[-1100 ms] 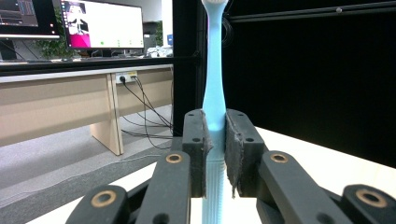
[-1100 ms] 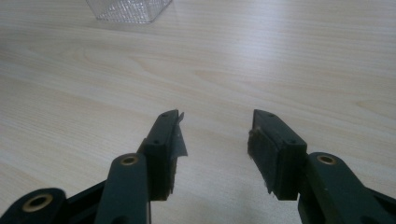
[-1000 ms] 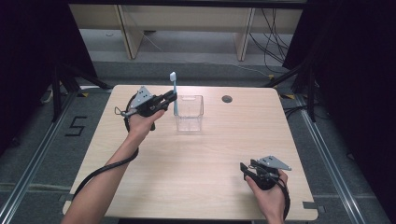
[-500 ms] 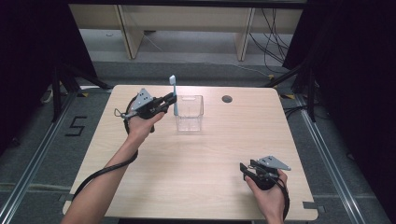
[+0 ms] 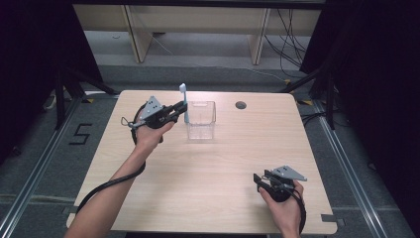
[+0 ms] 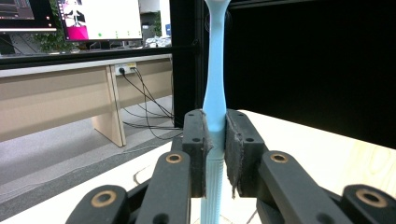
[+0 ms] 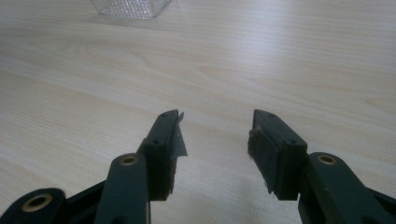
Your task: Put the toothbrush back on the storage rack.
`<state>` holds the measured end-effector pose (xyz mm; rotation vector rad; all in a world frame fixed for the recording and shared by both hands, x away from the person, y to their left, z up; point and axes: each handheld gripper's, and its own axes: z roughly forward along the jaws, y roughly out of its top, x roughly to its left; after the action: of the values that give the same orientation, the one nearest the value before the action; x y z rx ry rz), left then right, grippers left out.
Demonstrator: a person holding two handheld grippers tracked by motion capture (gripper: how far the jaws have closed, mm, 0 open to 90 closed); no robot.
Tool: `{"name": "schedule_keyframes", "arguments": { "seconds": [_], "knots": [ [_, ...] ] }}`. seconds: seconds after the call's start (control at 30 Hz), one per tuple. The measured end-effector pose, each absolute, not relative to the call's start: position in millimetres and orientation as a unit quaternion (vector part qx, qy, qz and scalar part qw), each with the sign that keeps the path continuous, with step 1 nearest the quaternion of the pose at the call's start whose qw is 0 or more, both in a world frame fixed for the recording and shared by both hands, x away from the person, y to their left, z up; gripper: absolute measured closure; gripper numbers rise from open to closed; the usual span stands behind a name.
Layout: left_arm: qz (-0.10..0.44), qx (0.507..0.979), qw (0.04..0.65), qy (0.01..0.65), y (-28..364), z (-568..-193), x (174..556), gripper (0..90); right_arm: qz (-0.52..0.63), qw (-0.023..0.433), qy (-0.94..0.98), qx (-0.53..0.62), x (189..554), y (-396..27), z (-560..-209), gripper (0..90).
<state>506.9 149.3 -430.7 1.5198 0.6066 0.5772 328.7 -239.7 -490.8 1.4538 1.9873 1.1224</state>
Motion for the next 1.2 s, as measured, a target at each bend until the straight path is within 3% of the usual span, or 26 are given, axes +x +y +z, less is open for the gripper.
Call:
{"name": "schedule_keyframes", "arguments": {
  "seconds": [1.2],
  "knots": [
    [0.255, 0.680, 0.628, 0.279, 151.8, -444.8, 499.5, 78.1, 0.394, 0.217, 0.724, 0.523, 328.6, -237.6, -492.6, 52.4]
  ]
}}
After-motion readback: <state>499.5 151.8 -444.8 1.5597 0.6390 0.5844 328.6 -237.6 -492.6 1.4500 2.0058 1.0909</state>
